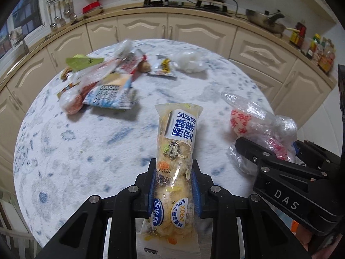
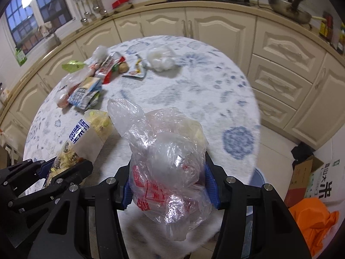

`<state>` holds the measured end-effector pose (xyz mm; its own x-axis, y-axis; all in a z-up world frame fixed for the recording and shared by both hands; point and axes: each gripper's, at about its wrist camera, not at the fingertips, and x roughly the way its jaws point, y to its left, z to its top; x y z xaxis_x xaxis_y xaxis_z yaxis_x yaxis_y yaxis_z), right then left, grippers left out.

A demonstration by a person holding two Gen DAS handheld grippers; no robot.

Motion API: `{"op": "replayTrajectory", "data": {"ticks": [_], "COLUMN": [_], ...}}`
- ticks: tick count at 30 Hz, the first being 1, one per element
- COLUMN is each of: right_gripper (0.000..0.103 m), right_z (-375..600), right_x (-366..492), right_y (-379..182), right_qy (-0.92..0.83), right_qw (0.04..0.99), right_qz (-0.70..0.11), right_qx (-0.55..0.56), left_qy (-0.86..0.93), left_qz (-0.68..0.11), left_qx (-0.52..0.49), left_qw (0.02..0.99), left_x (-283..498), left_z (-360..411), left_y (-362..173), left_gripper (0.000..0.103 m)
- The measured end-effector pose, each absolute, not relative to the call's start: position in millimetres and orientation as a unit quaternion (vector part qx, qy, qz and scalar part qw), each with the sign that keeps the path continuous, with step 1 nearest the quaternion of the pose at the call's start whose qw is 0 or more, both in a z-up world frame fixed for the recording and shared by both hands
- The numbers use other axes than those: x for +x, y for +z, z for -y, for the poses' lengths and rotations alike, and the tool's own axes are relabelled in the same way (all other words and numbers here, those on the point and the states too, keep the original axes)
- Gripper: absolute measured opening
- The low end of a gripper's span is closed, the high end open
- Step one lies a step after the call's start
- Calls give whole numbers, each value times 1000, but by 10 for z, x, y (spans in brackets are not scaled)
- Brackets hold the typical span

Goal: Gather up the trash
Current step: 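Carry the snack packet and red-print bag over the blue bin with both tools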

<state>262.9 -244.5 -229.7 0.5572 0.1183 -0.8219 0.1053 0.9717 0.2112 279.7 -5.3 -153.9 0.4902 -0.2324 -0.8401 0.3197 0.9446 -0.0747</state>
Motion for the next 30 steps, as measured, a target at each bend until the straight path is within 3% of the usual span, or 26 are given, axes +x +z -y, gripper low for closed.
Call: {"op": "replayTrajectory", "data": {"ticks": [17,30], "right_gripper": [55,55], "right_z": [4012,4921], "right_x": [1976,1540], "right_y": [-2518,-2972], "right_qy": [-137,-213], "right_qw": [848,800], "right_qz": [-471,-495], "right_qx": [201,263], "left_qy": [-283,-344], "left_qz": [-474,-494], "left_qx": [128,183], "left_qw": [824,777], "left_x": [2700,2874], "left_z": [1643,2820], "left_y": [-1604,-2064], "left_gripper": [24,24]}}
